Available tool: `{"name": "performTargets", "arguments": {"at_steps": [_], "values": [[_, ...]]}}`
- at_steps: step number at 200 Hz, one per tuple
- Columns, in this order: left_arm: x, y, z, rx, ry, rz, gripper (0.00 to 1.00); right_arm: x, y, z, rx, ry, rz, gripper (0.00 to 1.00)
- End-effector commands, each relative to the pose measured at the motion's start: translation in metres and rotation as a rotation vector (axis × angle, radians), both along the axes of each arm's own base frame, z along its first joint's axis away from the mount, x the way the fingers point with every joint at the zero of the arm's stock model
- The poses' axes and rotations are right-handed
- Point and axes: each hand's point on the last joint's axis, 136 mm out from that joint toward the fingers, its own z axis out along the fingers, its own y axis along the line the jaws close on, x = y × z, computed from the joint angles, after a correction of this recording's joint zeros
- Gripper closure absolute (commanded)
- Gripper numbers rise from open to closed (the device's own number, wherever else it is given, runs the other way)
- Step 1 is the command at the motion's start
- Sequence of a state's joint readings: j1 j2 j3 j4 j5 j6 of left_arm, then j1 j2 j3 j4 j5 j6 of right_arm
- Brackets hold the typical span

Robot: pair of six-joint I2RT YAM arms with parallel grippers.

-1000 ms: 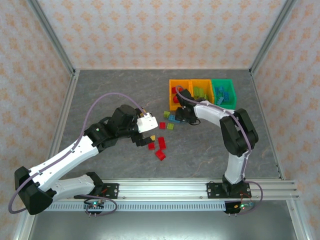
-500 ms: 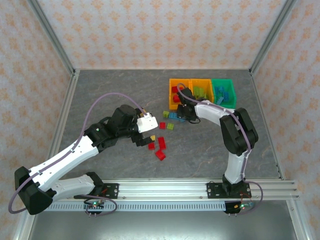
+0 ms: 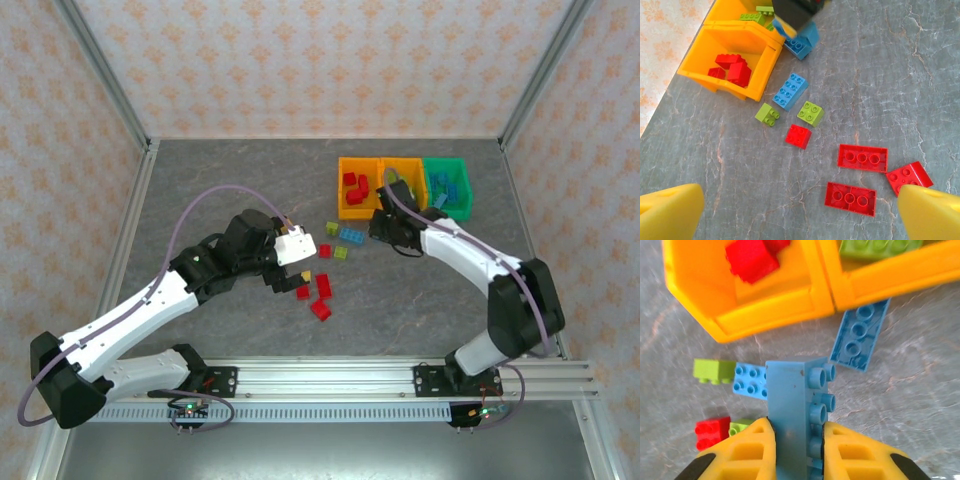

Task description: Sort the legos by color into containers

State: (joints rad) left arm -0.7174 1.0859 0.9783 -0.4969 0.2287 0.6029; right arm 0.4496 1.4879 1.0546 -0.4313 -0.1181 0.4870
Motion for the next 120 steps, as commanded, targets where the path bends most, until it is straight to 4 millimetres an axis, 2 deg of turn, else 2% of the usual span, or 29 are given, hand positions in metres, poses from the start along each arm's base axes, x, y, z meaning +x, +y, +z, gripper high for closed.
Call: {"name": "performTargets", "arguments": {"at_steps": [1,18,33,54,70,85,96,104,113,120], "values": [[0.003,-0.001,0.005,-0.019,-0.009,0.007,0.00,0.013,-0.047,0.037,-0.025,-0.090,-0.135,0.79],[0.003,-0.002,0.006,-0.024,-0.005,0.003,0.00,0.034,-0.084,0.061,-0.040,-0.138,-0.206,0.79],[0.002,-0.002,0.007,-0.027,-0.002,0.000,0.00,0.057,-0.119,0.069,-0.072,-0.149,-0.271,0.79],[0.001,-0.001,0.010,-0.031,-0.008,0.001,0.00,0.093,-0.165,0.059,-0.066,-0.109,-0.351,0.79],[0.001,0.000,0.011,-0.030,-0.016,0.004,0.00,0.122,-0.188,0.048,-0.052,-0.075,-0.383,0.79],[0.001,0.001,0.010,-0.028,-0.019,0.007,0.00,0.142,-0.198,0.036,-0.047,-0.023,-0.377,0.76],[0.001,0.001,0.010,-0.027,-0.018,0.006,0.00,0.154,-0.199,0.035,-0.054,-0.010,-0.364,0.70],[0.001,0.001,0.010,-0.028,-0.017,0.005,0.00,0.160,-0.199,0.036,-0.056,-0.004,-0.357,0.64],[0.001,0.001,0.010,-0.029,-0.017,0.006,0.00,0.165,-0.198,0.042,-0.052,-0.008,-0.353,0.52],[0.001,0.001,0.010,-0.026,-0.017,0.006,0.00,0.165,-0.199,0.045,-0.050,-0.005,-0.358,0.46]]}}
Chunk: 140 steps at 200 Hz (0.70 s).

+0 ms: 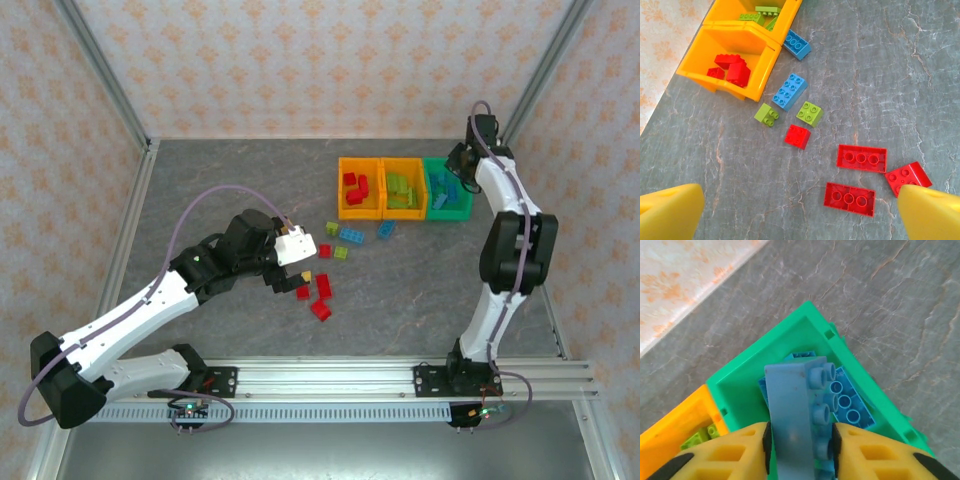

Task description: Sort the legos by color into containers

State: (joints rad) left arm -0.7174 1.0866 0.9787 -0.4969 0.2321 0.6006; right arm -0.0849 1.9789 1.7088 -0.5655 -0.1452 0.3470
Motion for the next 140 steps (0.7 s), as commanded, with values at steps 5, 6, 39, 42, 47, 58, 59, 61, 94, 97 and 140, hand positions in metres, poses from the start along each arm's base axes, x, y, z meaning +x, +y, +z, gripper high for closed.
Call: {"name": "performTargets", "arguments": {"at_steps": [5,6,39,42,47,58,59,61,94,97,140], "values": [[0.001,0.001,0.010,-0.025,-0.020,0.007,0.00,-0.004,0.011,0.025,0.012,0.021,0.043,0.43],[0.002,0.001,0.010,-0.025,-0.020,0.007,0.00,-0.005,0.011,0.025,0.013,0.022,0.043,0.43],[0.002,0.001,0.010,-0.025,-0.020,0.008,0.00,-0.035,0.031,0.044,0.093,-0.017,0.070,0.38],[0.002,0.001,0.010,-0.026,-0.020,0.009,0.00,-0.041,0.034,0.043,0.103,-0.016,0.078,0.38],[0.002,0.001,0.010,-0.027,-0.019,0.009,0.00,-0.049,0.041,0.046,0.126,-0.024,0.096,0.38],[0.002,0.001,0.010,-0.027,-0.018,0.012,0.00,-0.069,0.061,0.048,0.171,-0.031,0.149,0.38],[0.002,0.001,0.011,-0.027,-0.019,0.012,0.00,-0.072,0.063,0.047,0.173,-0.027,0.152,0.38],[0.003,0.001,0.011,-0.027,-0.020,0.012,0.00,-0.075,0.067,0.047,0.178,-0.028,0.164,0.38],[0.003,0.001,0.011,-0.027,-0.022,0.014,0.00,-0.138,0.150,0.041,0.137,-0.016,0.444,0.32],[0.003,0.000,0.010,-0.027,-0.021,0.013,0.00,-0.143,0.158,0.039,0.127,-0.011,0.476,0.31],[0.004,-0.002,0.008,-0.025,-0.004,0.006,0.00,-0.164,0.217,0.004,-0.127,0.079,0.740,0.25]]}}
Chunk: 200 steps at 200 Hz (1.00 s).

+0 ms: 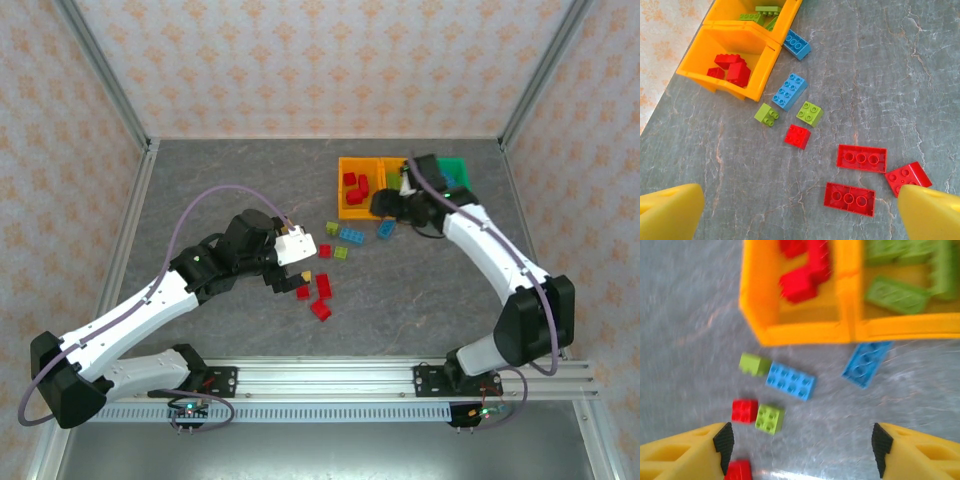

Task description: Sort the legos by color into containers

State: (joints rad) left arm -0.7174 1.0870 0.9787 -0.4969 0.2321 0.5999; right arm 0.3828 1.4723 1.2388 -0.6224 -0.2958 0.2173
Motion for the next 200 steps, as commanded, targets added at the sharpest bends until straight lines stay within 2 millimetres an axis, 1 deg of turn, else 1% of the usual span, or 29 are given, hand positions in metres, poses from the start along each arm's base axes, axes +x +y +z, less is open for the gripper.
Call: {"name": "performTargets", "arguments": {"at_steps": [1,19,38,58,67,90,108,131,175,192,200], "values": [[0.003,-0.002,0.008,-0.024,-0.005,0.006,0.00,0.004,0.003,-0.024,-0.176,-0.001,0.088,0.25],[0.004,-0.001,0.007,-0.018,-0.006,0.011,0.00,0.007,0.024,-0.041,-0.237,0.020,0.176,0.25],[0.004,0.001,0.009,-0.018,-0.020,0.015,0.00,0.015,0.042,-0.061,-0.243,0.052,0.253,0.25],[0.004,0.001,0.008,-0.014,-0.020,0.015,0.00,0.028,0.046,-0.082,-0.283,0.093,0.270,0.25],[0.004,0.002,0.008,-0.013,-0.019,0.016,0.00,0.033,0.049,-0.088,-0.295,0.109,0.284,0.25],[0.005,0.003,0.008,-0.009,-0.022,0.020,0.00,0.038,0.057,-0.107,-0.303,0.159,0.328,0.25],[0.005,0.003,0.008,-0.008,-0.023,0.021,0.00,0.039,0.061,-0.117,-0.302,0.186,0.344,0.25],[0.005,0.003,0.009,-0.011,-0.026,0.021,0.00,0.036,0.064,-0.130,-0.292,0.222,0.361,0.25],[0.005,0.002,0.009,-0.011,-0.024,0.019,0.00,0.013,0.067,-0.162,-0.277,0.334,0.402,0.26],[0.004,0.002,0.008,-0.011,-0.022,0.018,0.00,0.010,0.065,-0.168,-0.285,0.345,0.394,0.30],[0.004,0.002,0.008,-0.011,-0.021,0.017,0.00,0.010,0.064,-0.170,-0.294,0.345,0.386,0.35]]}}
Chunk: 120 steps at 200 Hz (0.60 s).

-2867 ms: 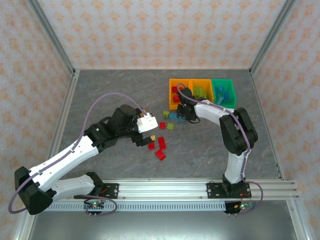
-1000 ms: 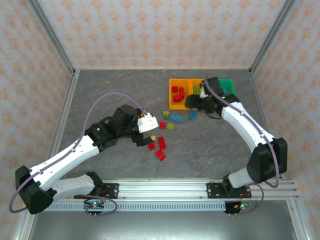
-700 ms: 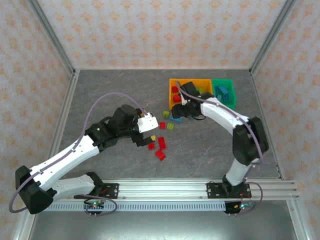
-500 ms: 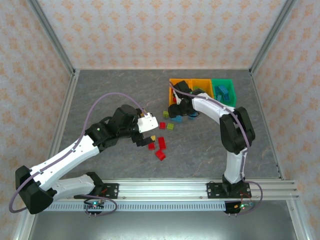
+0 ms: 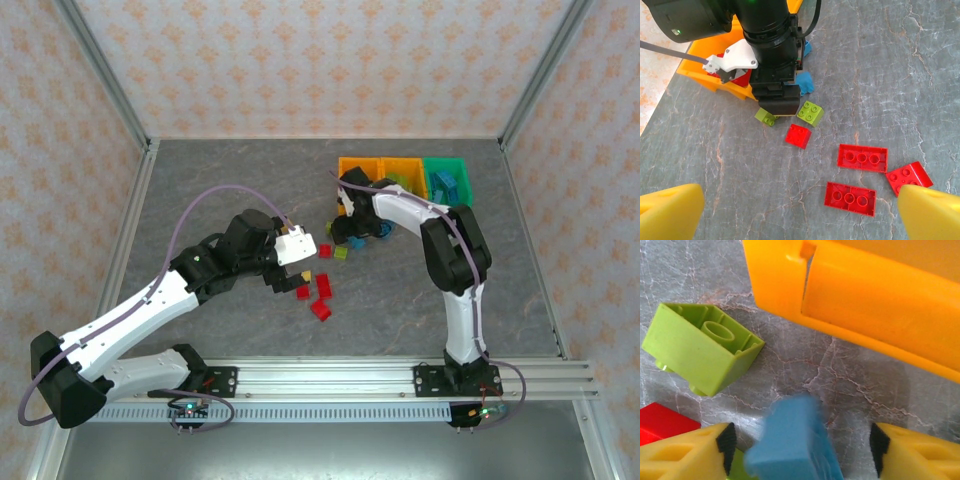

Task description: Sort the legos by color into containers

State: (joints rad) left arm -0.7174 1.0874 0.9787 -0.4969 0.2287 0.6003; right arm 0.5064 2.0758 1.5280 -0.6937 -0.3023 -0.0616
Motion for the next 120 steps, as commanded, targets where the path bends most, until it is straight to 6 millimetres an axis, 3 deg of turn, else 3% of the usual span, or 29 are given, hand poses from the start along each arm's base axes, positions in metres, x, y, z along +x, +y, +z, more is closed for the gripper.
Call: {"name": "performTargets", "arguments": {"at_steps": [1,49,101,120], "values": [[0.004,0.001,0.008,-0.013,-0.019,0.014,0.00,-0.016,-0.008,-0.021,-0.054,0.066,0.005,0.36],[0.004,0.003,0.007,-0.008,-0.021,0.018,0.00,-0.020,-0.018,-0.018,-0.085,0.055,-0.040,0.58],[0.005,0.002,0.007,-0.009,-0.018,0.017,0.00,-0.031,-0.018,0.002,0.003,0.018,-0.140,0.69],[0.005,0.002,0.006,-0.008,-0.015,0.015,0.00,-0.031,-0.020,0.019,0.044,-0.034,-0.209,0.72]]}}
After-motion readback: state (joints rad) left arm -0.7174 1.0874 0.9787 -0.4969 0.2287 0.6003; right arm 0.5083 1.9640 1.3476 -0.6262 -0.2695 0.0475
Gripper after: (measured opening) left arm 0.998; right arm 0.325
